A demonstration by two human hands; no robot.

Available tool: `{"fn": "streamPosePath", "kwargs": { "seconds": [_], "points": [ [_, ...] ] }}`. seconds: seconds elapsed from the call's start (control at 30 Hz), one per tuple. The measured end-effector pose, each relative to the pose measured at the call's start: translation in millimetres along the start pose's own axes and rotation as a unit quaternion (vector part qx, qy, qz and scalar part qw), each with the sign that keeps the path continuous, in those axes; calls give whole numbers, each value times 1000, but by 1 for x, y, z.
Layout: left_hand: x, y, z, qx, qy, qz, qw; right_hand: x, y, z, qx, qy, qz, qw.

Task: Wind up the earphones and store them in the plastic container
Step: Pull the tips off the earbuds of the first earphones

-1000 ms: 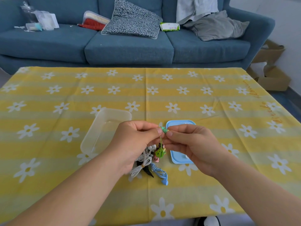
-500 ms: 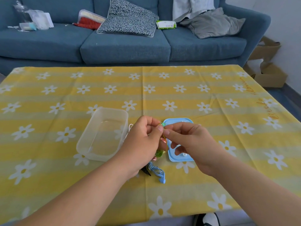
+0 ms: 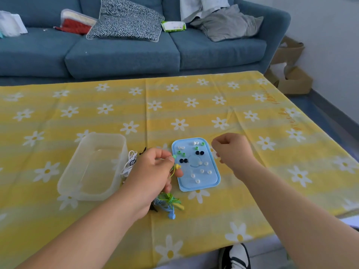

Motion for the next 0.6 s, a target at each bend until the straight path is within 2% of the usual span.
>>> {"fn": "streamPosePath", "kwargs": {
  "seconds": [0.13,0.5,0.6],
  "points": [
    [-1,-6,3,16,-2,-8,1000,12,23,8,-58,-48,0,997],
    [3,-16,-9,16,7,-10,1000,28,50,2,-195,-64,-15,979],
    [3,-19,-13,6,10,-11,1000,20,44,13,-188,-94,-24,977]
  ]
}}
Point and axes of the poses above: each hand's wrist, its own x-axis towards the middle knuckle, its own y-axis out of the palm, z = x × y, the point moved 9 cm from there along x, towards the middle knuckle, and after that the axes turned 5 degrees about -z, right-handed, at the moved point
